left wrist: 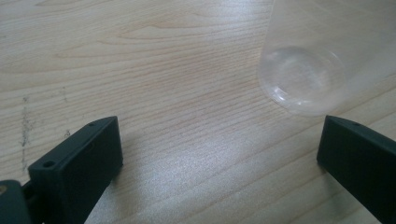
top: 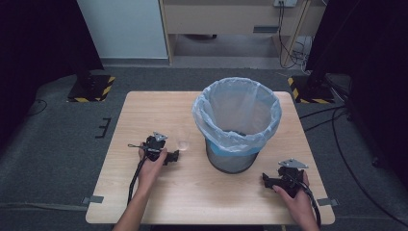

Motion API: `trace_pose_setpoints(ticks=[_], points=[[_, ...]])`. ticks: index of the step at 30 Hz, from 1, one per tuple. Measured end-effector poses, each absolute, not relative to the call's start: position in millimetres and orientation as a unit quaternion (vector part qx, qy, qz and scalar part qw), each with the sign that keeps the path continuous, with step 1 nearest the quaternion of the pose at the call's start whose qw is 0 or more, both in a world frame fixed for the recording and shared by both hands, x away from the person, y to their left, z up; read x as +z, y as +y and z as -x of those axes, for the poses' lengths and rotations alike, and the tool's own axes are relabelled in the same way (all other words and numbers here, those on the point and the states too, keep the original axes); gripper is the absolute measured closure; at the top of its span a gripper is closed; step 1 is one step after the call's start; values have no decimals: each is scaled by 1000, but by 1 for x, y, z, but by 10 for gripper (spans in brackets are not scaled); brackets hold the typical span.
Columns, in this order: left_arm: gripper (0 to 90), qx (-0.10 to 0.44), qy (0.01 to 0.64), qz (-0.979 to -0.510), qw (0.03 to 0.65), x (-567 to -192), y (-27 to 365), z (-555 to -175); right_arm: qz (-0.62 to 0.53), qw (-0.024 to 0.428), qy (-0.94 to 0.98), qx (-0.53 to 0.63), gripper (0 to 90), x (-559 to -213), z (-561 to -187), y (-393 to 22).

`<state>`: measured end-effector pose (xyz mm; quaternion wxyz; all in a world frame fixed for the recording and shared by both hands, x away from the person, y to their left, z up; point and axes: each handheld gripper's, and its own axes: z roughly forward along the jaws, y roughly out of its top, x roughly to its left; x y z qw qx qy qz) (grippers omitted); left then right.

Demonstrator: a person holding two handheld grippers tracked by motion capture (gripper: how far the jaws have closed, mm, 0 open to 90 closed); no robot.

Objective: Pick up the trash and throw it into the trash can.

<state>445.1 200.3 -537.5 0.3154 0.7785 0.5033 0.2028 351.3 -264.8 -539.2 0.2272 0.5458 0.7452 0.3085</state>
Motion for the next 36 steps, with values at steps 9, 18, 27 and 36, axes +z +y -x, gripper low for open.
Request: trace_pose_setpoints(ticks=[9,18,27,36], points=[[10,198,479,-791,324,-537,201,-442,-549,229,743,307,5,-539,-349,-265],[42,208,451,-792,356,-530,196,-434,-548,225,745,308,5,-539,-350,-265],[42,213,441,-787,376,-525,191,-432,-545,226,747,308,5,-539,-350,-265],[48,231,411,-794,384,-522,177,-432,-544,225,747,309,5,-539,-350,-265]])
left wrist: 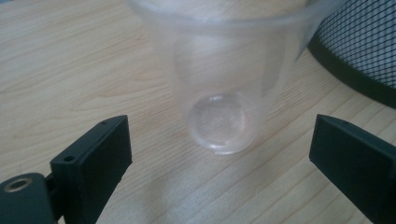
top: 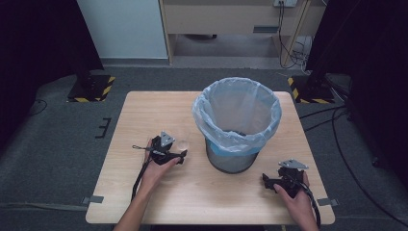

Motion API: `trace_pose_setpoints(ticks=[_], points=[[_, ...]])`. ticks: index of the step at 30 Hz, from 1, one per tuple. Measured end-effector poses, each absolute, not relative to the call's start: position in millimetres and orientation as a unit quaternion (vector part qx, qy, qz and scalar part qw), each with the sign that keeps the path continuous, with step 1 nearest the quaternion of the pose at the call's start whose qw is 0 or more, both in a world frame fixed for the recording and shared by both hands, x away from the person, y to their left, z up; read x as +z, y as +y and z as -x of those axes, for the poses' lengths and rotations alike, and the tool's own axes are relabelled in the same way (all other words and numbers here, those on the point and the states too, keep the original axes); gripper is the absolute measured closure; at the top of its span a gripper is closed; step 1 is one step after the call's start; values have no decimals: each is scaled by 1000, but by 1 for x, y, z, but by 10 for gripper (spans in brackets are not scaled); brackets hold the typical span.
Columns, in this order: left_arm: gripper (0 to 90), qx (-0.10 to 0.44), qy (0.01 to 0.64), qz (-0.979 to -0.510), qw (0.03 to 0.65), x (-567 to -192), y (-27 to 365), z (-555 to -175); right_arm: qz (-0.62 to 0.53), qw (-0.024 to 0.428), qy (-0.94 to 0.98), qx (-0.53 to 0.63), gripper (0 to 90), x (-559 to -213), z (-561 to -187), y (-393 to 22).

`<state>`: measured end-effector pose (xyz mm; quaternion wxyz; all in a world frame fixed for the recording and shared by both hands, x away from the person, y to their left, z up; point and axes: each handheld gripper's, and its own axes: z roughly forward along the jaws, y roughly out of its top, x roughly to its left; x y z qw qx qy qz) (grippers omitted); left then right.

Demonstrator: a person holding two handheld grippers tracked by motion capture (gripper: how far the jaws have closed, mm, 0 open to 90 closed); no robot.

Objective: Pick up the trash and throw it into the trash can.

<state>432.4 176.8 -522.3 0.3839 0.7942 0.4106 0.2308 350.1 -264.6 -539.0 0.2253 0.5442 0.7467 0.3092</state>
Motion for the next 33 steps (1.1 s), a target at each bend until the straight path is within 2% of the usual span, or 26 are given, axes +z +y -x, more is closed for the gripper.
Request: trace_pose_setpoints(ticks=[5,15,18,20,23,29,33], points=[[58,248,395,-791,396,-518,176,-438,-544,224,747,310,5,-539,-350,-265],[69,225,403,-779,424,-521,175,-451,-540,224,749,311,5,-539,-350,-265],[140,217,394,-779,437,-517,173,-456,-539,223,751,310,5,-539,-351,-265],[296,214,395,-773,449,-515,173,-459,-539,222,751,310,5,-539,-351,-265],[331,205,392,-773,454,-512,175,-461,-539,222,751,310,5,-539,-351,-265],[353,218,369,-780,457,-493,182,-455,-537,222,752,311,5,-539,-351,-265],[360,204,363,-777,473,-476,189,-454,-537,221,752,311,4,-539,-351,-265]])
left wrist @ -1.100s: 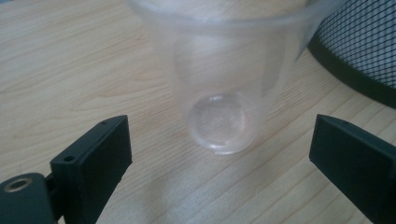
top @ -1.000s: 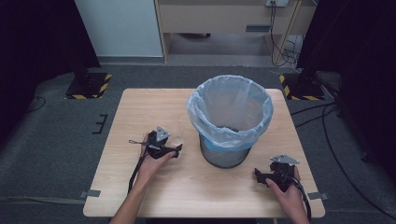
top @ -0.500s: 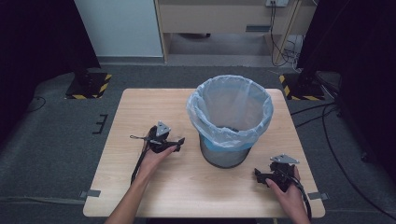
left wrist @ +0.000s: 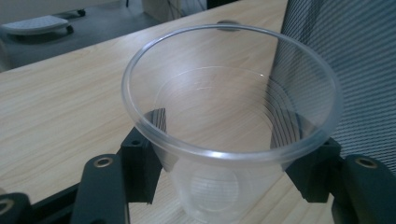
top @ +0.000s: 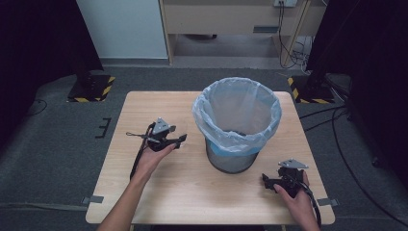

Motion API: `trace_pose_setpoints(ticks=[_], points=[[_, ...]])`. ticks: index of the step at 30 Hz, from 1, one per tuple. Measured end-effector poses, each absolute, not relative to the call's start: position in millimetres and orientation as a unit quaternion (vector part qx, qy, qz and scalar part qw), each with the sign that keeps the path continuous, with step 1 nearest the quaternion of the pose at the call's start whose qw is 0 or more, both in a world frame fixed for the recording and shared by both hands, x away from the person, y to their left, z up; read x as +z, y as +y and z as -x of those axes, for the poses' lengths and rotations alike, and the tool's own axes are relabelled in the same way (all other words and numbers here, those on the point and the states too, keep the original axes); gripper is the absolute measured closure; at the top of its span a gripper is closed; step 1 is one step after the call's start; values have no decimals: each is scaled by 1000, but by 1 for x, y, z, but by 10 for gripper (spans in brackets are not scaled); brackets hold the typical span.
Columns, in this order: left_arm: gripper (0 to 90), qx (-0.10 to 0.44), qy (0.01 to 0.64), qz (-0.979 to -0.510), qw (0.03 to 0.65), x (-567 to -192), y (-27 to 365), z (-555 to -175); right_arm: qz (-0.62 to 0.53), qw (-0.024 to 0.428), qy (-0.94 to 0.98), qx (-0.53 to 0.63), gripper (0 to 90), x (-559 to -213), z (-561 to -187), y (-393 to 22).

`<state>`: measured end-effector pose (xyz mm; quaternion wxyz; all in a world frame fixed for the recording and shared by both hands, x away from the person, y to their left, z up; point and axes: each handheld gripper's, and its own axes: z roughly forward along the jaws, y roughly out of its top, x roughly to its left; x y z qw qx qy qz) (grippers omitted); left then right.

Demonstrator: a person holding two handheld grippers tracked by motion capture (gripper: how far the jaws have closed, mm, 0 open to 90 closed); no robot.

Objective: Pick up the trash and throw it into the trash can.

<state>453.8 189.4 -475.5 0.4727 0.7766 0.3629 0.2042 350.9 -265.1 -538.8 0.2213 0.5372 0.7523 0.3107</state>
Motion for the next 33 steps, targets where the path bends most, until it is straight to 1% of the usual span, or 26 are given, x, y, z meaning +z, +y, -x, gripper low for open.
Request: trace_pose_setpoints(ticks=[4,7,12,14,17,25,28,33], points=[[363,225,354,-782,461,-453,197,-454,-536,220,753,311,3,-539,-352,-265],[362,231,345,-787,456,-439,201,-455,-532,220,756,313,4,-539,-355,-265],[362,226,337,-784,470,-420,201,-458,-530,219,757,313,3,-539,-357,-265],[361,230,324,-792,464,-414,197,-458,-531,217,757,313,3,-539,-357,-265],[361,229,320,-790,470,-406,197,-459,-529,218,757,313,3,-539,-358,-265],[363,238,308,-788,477,-374,206,-463,-530,218,757,314,3,-539,-358,-265],[358,228,291,-791,487,-360,208,-463,-530,218,757,314,3,-539,-359,-265],[358,235,276,-795,487,-336,210,-466,-537,221,752,311,3,-539,-362,-263]])
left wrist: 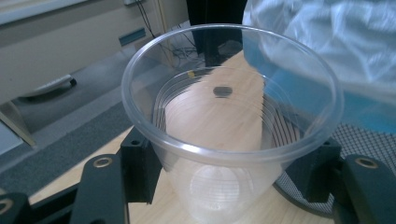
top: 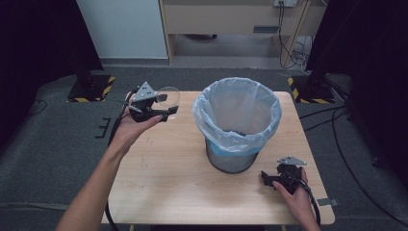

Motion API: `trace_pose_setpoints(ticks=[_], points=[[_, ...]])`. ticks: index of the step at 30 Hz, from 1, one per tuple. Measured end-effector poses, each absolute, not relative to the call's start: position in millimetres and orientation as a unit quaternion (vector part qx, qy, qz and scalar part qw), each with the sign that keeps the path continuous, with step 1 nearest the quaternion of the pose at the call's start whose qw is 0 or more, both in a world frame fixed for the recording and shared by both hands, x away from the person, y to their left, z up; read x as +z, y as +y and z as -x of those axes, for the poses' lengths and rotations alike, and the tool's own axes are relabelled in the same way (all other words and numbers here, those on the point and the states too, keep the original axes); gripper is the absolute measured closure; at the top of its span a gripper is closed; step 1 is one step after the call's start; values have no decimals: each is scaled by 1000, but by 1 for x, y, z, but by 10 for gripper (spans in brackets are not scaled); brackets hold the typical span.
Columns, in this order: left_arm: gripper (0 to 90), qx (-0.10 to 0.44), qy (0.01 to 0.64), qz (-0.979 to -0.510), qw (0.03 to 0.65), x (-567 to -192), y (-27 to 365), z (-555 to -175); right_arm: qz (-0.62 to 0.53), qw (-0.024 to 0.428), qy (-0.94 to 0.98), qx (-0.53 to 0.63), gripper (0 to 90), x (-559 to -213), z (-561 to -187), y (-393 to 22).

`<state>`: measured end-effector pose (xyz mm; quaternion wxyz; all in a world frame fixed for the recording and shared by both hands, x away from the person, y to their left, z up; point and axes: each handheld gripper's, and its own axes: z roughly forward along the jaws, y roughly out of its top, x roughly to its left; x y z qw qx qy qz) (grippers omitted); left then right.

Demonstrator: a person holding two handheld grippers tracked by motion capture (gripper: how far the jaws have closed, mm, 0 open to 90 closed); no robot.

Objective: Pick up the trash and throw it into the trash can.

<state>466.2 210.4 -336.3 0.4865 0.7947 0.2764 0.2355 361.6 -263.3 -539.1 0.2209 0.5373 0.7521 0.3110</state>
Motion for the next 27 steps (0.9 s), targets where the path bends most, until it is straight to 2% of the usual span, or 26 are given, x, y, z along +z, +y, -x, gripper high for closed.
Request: trace_pose_setpoints(ticks=[27], points=[[350,227,206,-809,501,-271,177,-462,-539,220,751,311,3,-539,-361,-263]])
